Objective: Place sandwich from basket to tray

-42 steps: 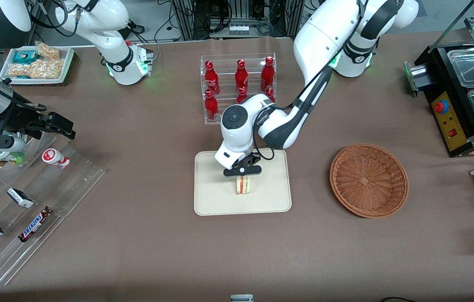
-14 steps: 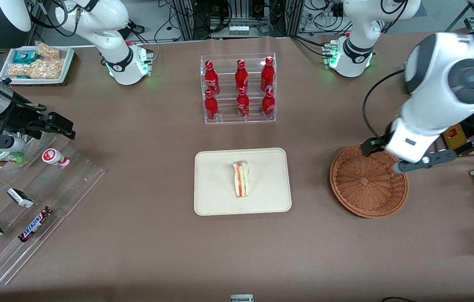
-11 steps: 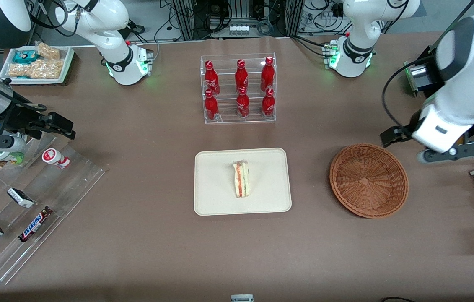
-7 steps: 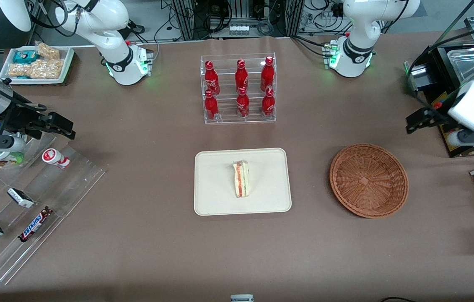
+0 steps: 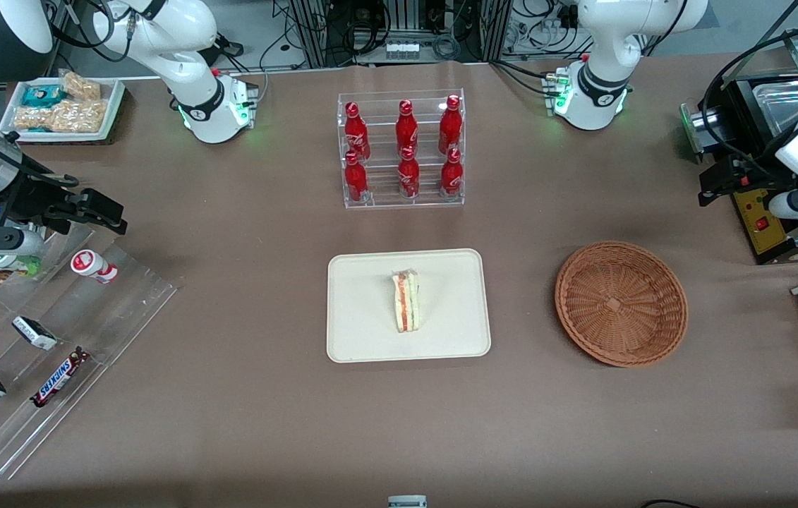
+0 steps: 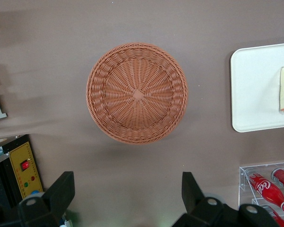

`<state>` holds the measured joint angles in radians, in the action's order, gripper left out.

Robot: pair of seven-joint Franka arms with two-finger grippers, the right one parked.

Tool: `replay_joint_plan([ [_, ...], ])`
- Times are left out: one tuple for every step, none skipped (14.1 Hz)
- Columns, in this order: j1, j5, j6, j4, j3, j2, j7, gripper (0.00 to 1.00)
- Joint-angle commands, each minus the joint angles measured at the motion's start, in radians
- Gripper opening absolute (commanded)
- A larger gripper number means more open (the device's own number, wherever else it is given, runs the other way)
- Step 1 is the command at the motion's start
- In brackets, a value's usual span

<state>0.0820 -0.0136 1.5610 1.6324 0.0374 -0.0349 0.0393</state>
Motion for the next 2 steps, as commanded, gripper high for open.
replay_joint_plan([
  [0.013,-0.016,-0.018,-0.003,0.015,0.001,0.019,1.00],
  [0.013,-0.016,-0.018,-0.003,0.015,0.003,0.019,1.00],
])
